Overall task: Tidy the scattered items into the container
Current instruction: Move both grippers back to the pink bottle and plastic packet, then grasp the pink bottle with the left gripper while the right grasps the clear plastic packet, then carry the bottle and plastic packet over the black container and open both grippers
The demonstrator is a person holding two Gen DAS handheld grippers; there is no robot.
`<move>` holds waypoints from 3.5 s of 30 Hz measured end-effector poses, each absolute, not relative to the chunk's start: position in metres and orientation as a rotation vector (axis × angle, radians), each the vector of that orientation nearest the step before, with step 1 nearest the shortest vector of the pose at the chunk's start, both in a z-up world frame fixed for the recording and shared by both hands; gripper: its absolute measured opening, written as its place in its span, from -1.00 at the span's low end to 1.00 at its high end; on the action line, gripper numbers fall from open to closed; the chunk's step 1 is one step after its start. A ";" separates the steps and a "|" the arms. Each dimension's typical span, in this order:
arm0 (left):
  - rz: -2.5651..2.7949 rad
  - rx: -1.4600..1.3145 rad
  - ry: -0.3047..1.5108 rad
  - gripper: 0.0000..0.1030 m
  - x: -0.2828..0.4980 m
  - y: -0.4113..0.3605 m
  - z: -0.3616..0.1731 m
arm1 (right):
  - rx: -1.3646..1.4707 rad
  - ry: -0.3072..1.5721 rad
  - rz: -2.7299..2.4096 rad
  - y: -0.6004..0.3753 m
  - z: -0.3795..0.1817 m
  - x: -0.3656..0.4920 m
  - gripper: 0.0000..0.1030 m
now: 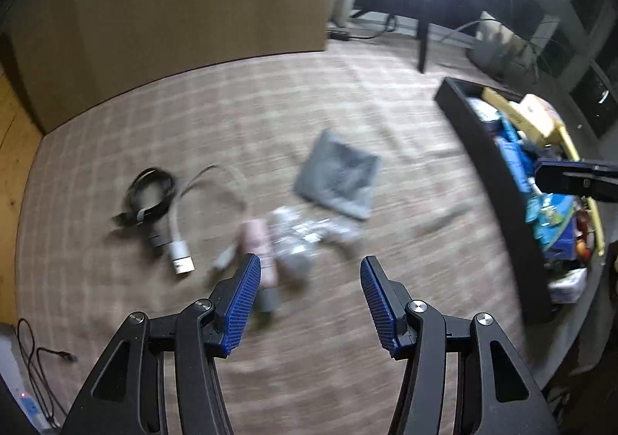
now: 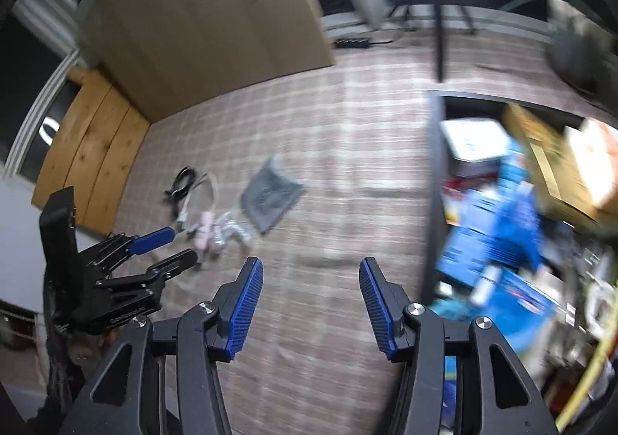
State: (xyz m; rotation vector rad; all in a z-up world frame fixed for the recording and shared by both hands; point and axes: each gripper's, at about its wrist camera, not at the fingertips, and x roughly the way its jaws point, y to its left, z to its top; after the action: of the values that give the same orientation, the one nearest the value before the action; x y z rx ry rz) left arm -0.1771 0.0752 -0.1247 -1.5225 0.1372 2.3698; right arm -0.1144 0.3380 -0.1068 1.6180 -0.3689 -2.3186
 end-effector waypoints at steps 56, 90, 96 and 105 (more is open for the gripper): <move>2.369 -1.549 0.063 -0.58 -0.146 0.066 -0.146 | 1.585 -0.160 -2.145 0.234 -0.168 -0.131 -0.86; 2.000 -1.175 0.293 -0.58 -0.158 0.406 -0.068 | 1.424 -0.722 -2.761 0.591 -0.061 -0.001 -1.00; 1.970 -1.131 0.332 -0.58 -0.152 0.445 -0.064 | 1.442 -0.742 -2.766 0.605 -0.067 0.001 -0.99; 1.972 -1.109 0.329 0.03 -0.150 0.446 -0.059 | 1.451 -0.756 -2.810 0.611 -0.062 0.001 -0.13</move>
State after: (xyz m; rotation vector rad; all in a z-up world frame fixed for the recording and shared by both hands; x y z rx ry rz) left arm -0.1504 0.4458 -0.0590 -1.1085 0.3292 1.9719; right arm 0.0009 0.6110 -0.0615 1.4515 -0.7557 -2.8099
